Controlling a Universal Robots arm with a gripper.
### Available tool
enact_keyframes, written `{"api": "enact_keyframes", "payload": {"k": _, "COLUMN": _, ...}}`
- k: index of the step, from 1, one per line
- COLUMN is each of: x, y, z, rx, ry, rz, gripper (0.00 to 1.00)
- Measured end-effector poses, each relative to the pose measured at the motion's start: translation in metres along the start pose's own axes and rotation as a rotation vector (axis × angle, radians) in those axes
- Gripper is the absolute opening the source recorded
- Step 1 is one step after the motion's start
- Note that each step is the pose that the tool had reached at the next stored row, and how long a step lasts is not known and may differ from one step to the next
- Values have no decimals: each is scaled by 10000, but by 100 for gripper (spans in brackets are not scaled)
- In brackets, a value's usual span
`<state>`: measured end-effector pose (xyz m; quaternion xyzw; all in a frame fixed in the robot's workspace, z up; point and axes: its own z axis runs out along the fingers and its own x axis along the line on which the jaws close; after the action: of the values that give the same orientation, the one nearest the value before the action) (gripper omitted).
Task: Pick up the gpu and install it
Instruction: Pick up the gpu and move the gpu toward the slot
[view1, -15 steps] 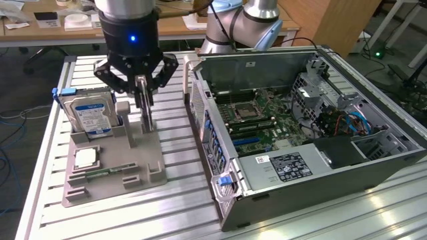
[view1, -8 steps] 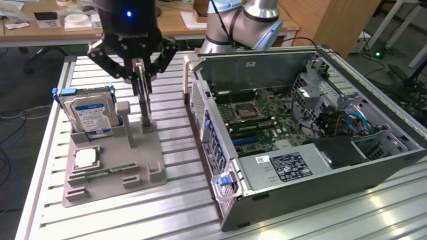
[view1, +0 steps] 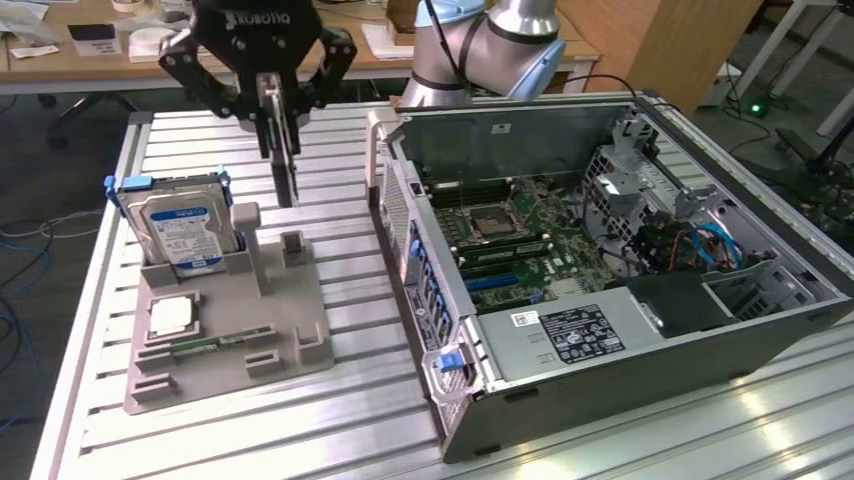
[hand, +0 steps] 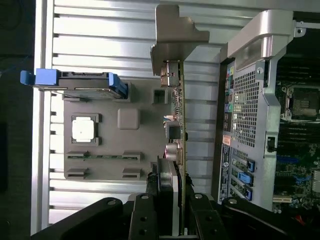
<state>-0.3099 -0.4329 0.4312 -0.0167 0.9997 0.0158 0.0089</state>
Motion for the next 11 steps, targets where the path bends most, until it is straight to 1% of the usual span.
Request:
{"api": "enact_keyframes", "payload": {"k": 1, "x": -1, "y": 1, "z": -45, "rx": 1, "ry": 1, "rz": 0, "gripper": 28}}
{"api": "enact_keyframes", "payload": {"k": 2, "x": -1, "y": 2, "z": -71, "rx": 1, "ry": 1, "rz": 0, "gripper": 28}}
{"api": "enact_keyframes", "payload": {"k": 7, "x": -9, "y": 3, "z": -73, "rx": 24, "ry": 2, "rz": 0, "gripper": 28}}
{"api": "enact_keyframes", "payload": {"k": 9, "x": -46, "y": 1, "z": -72, "rx": 23, "ry": 1, "rz": 0, "gripper": 28}}
{"api": "enact_keyframes", "payload": {"k": 11, "x": -107, "y": -1, "z": -71, "rx": 23, "ry": 1, "rz": 0, "gripper": 28}}
